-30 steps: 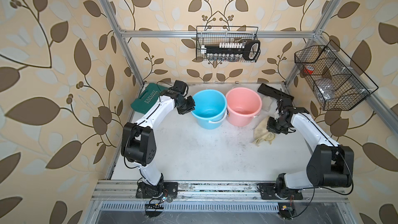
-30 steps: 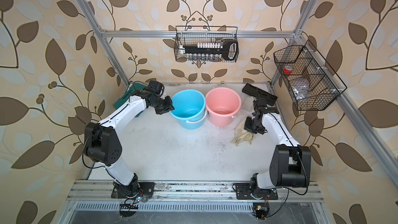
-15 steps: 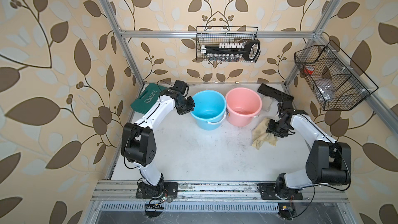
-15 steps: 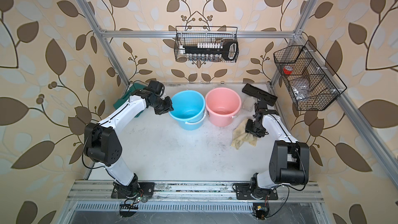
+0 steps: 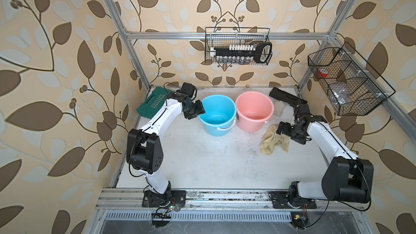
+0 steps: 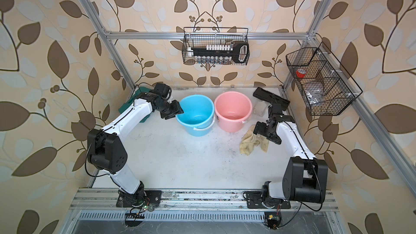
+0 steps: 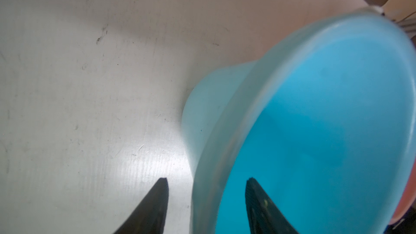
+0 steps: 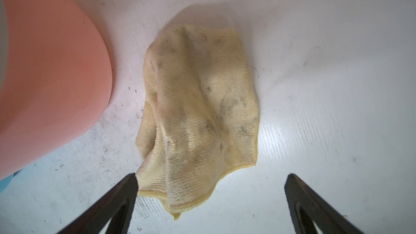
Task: Wipe the inside of the bucket with a cloth
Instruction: Place the cleaning item at the center of the board, then reset both arms
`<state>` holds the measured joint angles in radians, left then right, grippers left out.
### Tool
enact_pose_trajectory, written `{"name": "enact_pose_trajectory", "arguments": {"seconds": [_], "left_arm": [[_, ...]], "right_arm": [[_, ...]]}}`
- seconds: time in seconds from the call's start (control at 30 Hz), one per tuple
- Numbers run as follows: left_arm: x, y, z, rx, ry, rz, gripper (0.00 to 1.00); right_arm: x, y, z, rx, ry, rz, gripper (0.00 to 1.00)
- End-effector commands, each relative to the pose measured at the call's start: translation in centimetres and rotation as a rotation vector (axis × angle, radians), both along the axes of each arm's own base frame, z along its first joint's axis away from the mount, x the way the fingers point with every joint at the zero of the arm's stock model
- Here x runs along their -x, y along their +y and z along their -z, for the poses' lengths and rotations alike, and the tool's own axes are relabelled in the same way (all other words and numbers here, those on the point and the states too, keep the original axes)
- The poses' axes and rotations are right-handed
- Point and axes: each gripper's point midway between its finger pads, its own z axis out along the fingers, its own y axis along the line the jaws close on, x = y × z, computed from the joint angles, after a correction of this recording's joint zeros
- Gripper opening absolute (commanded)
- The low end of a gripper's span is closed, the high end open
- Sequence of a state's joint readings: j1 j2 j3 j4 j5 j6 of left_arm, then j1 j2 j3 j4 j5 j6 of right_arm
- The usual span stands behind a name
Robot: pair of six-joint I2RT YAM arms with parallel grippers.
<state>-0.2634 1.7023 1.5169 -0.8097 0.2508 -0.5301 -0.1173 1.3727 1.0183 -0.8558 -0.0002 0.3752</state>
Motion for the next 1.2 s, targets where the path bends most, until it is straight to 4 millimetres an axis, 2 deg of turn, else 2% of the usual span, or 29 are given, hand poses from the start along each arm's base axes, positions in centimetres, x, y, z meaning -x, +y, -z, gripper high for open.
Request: {"name": "enact_pose_trajectory", "arguments": {"seconds": [0.0, 0.07, 0.17, 0.27, 0.37, 0.43, 0.5, 0.57, 0.67, 0.77, 0.87, 1.0, 1.17], "left_arm": [[0.3, 0.0, -4.2, 0.008, -0.12, 0.005, 0.97], [0.4, 0.5, -5.4, -0.005, -0.174, -0.007, 0.99], [0.5, 2.4, -8.0, -0.063, -0.272, -0.061, 0.99], [1.0, 6.2, -11.2, -0.149, -0.417, -0.178, 0.99], [1.4, 10.5, -12.1, -0.225, -0.534, -0.306, 0.99], [1.7, 13.1, -11.1, -0.285, -0.567, -0.368, 0.99], [2.0, 15.6, -9.2, -0.353, -0.554, -0.42, 0.99], [2.3, 17.6, -6.6, -0.401, -0.501, -0.468, 0.99], [2.6, 20.2, -2.7, -0.47, -0.411, -0.524, 0.99], [2.4, 21.1, -0.3, -0.509, -0.413, -0.523, 0.99], [2.4, 21.6, 1.5, -0.56, -0.433, -0.508, 0.99], [2.2, 22.0, 4.6, -0.617, -0.393, -0.466, 0.99], [1.9, 21.8, 7.6, -0.651, -0.369, -0.399, 0.99]], "right_arm": [[-1.4, -0.4, -3.2, 0.011, -0.107, 0.023, 0.99], [-2.0, -0.5, -4.5, 0.016, -0.144, 0.027, 0.99], [-3.2, -1.1, -6.6, 0.041, -0.21, 0.037, 0.99], [-4.2, -2.5, -9.3, 0.123, -0.315, 0.063, 0.99], [-5.5, -3.0, -11.5, 0.181, -0.463, 0.026, 0.99], [-6.3, -2.8, -12.2, 0.209, -0.569, -0.021, 0.99], [-7.7, -1.3, -12.2, 0.236, -0.712, -0.18, 0.99], [-7.9, -2.1, -11.2, 0.267, -0.755, -0.124, 0.99], [-7.9, -3.9, -8.2, 0.335, -0.73, -0.049, 0.99], [-7.8, -5.1, -5.3, 0.378, -0.696, 0.004, 0.99], [-8.0, -4.7, -3.7, 0.373, -0.724, -0.013, 0.99], [-8.2, -4.1, -2.7, 0.347, -0.753, -0.041, 0.99], [-8.0, -3.7, -1.7, 0.353, -0.791, -0.068, 0.99]]}}
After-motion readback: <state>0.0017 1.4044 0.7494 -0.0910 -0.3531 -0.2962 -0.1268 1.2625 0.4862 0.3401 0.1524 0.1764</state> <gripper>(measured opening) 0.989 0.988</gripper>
